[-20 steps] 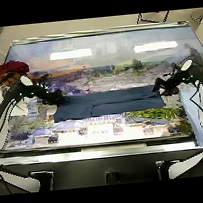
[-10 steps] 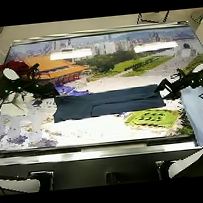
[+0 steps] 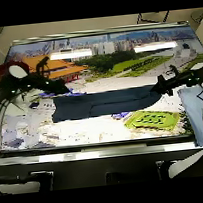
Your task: Fold the clothes and pants, and hang the long-sleeved shirts on hangers.
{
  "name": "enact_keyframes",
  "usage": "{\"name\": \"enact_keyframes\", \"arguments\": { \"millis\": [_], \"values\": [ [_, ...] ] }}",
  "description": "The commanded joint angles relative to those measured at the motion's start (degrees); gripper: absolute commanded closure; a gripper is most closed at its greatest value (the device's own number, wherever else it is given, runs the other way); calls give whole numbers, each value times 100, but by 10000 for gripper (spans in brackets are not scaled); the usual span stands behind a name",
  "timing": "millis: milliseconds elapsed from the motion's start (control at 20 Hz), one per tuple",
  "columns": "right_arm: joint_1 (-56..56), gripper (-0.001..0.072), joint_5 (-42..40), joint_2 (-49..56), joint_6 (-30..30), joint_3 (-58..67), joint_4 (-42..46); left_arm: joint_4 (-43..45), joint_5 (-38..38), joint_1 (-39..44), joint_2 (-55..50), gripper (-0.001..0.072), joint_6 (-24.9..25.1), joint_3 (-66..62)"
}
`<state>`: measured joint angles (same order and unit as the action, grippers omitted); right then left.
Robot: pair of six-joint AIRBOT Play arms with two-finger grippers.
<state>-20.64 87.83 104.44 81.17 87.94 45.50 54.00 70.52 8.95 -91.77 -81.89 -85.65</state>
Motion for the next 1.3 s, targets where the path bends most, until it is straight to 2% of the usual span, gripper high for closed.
{"name": "enact_keyframes", "arguments": {
  "millis": [0,100,300,500,600,700,800,850,950,1150,1250],
  "values": [
    [291,680,459,-857,138,7,-302,-330,-1220,1097,-345,683,-472,319],
    [568,679,793,-1510,313,7,-293,-667,-1379,1690,-839,682,-603,339],
    [994,679,776,-2726,896,7,-101,-1928,-2122,2347,-1646,683,-625,339],
    [1486,678,776,-3340,1390,7,-98,-3744,-3244,2938,-2072,685,-765,334],
    [1742,678,769,-3460,1672,7,-101,-4492,-3807,3368,-2140,685,-660,332],
    [1945,677,649,-3477,1825,4,-79,-4804,-4323,3685,-2144,684,-638,308],
    [2116,677,232,-3432,1980,0,155,-4798,-4496,3659,-2133,685,-160,256],
    [2190,677,7,-3344,2050,0,208,-4677,-4310,3491,-2100,687,138,256],
    [2382,677,-396,-3069,1982,0,96,-3501,-3626,2883,-1886,690,138,269],
    [3191,677,-1331,-2243,1676,2,-619,664,-2138,1088,-575,690,-1161,267],
    [3676,677,-1965,-1700,1648,2,-946,1751,-1528,76,339,689,-1266,267]
  ]
}}
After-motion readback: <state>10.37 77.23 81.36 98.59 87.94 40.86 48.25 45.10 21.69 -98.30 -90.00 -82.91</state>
